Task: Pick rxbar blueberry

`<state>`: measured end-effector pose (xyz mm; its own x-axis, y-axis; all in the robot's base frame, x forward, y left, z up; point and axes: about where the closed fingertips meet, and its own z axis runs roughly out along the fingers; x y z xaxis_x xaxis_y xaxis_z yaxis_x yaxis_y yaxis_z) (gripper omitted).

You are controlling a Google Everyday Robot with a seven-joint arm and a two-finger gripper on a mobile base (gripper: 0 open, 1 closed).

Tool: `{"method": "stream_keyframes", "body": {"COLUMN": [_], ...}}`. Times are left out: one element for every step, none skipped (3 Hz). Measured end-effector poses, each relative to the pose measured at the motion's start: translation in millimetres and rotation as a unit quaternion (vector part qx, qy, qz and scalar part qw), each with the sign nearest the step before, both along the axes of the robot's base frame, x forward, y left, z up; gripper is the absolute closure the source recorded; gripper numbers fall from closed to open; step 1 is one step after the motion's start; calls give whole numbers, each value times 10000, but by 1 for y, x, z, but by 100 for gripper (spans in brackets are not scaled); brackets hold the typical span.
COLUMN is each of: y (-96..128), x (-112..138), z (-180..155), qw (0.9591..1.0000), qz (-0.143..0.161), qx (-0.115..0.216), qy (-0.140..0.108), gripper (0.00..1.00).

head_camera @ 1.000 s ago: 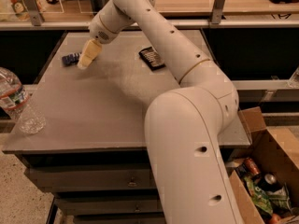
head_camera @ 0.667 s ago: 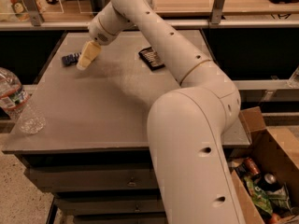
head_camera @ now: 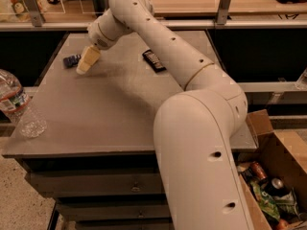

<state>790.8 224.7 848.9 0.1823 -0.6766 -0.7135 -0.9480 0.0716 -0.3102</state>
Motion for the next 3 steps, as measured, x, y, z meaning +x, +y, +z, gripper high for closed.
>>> {"method": "stream_keyframes", "body": {"y": [2,1,0], "x": [3,4,4], "z": [-7,-14,-18], "qw": [10000,9998,9995], "qz": [-5,2,9], "qx": [14,61,152], "qy": [78,181,289], "gripper": [0,0,0]}}
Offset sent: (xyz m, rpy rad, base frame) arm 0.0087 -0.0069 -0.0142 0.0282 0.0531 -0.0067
